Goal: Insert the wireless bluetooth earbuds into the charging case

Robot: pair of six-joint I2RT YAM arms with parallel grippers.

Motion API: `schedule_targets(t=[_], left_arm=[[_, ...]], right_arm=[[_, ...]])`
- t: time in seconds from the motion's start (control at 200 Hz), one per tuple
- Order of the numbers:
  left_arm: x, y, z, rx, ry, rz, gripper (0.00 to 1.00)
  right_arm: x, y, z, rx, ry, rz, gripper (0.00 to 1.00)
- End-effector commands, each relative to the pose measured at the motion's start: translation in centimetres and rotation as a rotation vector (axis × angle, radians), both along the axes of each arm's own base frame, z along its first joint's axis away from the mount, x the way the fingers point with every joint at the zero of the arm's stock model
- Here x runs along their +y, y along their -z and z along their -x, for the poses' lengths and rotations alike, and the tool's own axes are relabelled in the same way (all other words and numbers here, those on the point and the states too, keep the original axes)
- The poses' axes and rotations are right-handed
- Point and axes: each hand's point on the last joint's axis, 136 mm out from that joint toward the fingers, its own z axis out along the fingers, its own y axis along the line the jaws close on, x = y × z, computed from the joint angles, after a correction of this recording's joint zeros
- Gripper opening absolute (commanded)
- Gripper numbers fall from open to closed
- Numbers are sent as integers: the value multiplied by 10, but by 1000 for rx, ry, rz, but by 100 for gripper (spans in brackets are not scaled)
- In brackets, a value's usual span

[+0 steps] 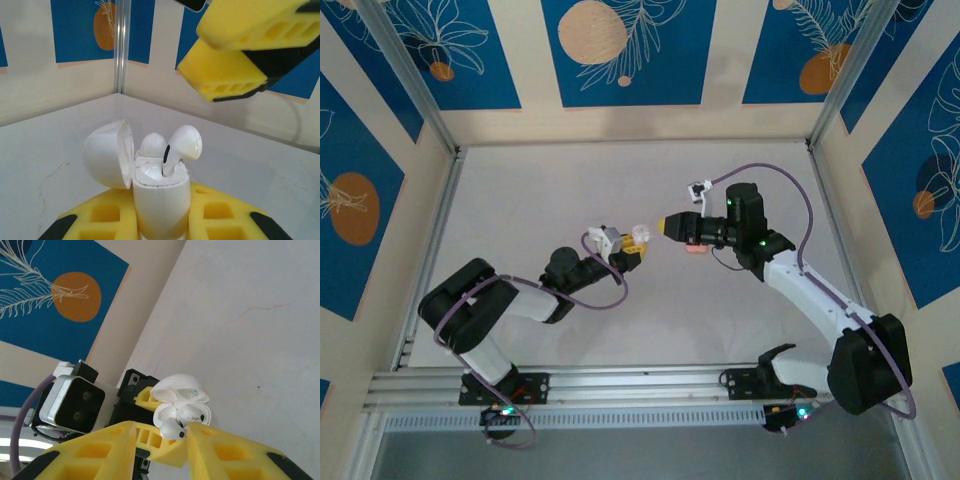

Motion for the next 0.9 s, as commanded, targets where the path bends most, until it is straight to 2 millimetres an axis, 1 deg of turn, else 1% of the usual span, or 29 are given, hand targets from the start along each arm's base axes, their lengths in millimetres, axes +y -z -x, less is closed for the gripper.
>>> schedule_targets(t=[0.0, 0.36, 0.495, 0.64, 0.895], left_arm=[[-4, -30, 8, -83, 36, 59, 19], [-2, -33, 9, -87, 29, 64, 20], [-1, -33, 9, -88, 26, 64, 19], [0, -34, 10, -92, 23, 65, 19], [1, -33, 10, -88, 20, 63, 19]], right_arm=[[7, -2, 5, 28, -59, -56, 31], [12, 19, 3, 94, -78, -56, 30], [17, 19, 4, 94, -96, -59, 29], [20, 19, 5, 97, -109, -62, 26], [24, 19, 9, 94, -124, -63, 23]])
